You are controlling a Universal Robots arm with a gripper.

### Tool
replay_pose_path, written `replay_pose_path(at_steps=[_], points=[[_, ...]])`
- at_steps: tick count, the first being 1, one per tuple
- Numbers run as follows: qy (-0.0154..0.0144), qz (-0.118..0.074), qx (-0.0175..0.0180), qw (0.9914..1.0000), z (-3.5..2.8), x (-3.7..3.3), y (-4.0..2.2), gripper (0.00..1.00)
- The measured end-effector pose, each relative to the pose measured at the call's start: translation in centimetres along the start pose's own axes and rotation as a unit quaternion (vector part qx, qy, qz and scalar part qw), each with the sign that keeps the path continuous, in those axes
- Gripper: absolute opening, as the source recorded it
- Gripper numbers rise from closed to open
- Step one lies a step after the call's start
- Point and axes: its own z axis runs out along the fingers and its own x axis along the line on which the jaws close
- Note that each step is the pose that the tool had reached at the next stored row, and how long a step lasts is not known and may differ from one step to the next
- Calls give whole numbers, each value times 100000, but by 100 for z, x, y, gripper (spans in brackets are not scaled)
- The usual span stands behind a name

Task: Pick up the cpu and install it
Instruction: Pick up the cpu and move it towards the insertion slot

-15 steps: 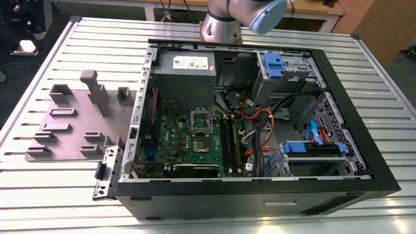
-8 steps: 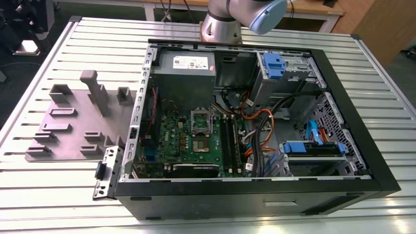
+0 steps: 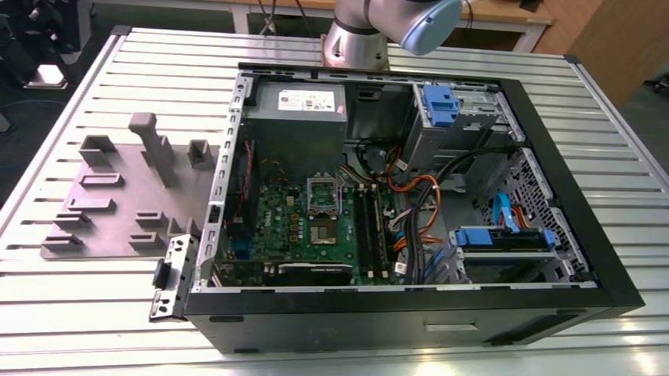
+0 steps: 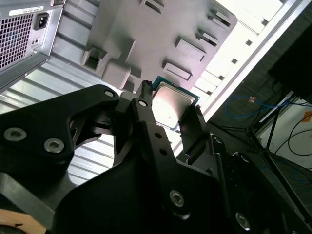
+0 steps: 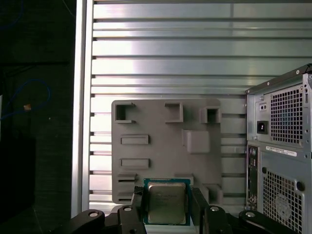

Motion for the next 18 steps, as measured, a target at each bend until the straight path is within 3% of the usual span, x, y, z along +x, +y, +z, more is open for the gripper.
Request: replay_pose_path(at_steps=[18], points=[[-2,0,-2,100000,-2,-60,0,47]])
